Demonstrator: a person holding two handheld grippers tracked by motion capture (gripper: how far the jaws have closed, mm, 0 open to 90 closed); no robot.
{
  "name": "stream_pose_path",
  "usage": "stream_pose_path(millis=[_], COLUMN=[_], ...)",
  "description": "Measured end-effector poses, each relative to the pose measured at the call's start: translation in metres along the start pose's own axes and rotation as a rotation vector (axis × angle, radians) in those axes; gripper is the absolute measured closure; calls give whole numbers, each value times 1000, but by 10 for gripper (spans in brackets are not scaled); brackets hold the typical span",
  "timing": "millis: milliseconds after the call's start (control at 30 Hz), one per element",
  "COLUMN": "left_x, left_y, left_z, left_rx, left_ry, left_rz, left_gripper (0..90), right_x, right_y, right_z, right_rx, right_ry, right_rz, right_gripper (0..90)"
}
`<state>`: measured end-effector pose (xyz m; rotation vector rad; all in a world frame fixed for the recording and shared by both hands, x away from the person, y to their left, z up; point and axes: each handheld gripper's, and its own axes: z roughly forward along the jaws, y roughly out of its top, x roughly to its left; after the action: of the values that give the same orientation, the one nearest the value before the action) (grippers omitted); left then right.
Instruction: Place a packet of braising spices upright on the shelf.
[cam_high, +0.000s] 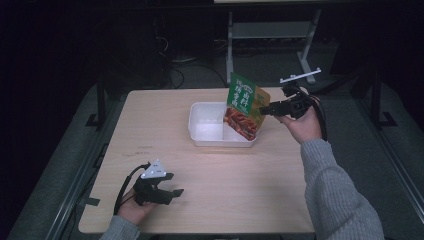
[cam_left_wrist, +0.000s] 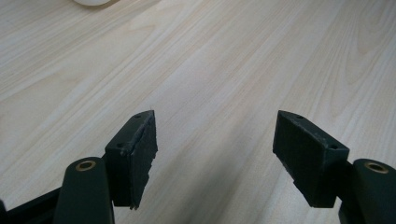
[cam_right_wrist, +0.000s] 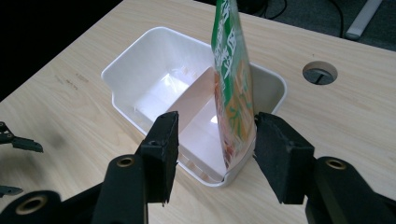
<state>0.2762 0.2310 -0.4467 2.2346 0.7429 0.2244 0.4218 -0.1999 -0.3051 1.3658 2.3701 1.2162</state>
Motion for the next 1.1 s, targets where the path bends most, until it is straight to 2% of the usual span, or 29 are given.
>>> stream_pose_path(millis=[400,700,1100], left_x=[0,0,1], left_y=[0,0,-1], left_z=[0,0,0], left_rx=[0,1,-3], left_ry=[0,1,3], left_rz=[-1,-2,-6], left_gripper=[301,301,301], right_x=[-6,-9,-6], right_y=[-18,-39,-57], right_z=[-5,-10,-11], right_rx=[10,6,15], right_ry=[24,44,55], right_rz=[21,44,55], right_gripper=[461,449,423])
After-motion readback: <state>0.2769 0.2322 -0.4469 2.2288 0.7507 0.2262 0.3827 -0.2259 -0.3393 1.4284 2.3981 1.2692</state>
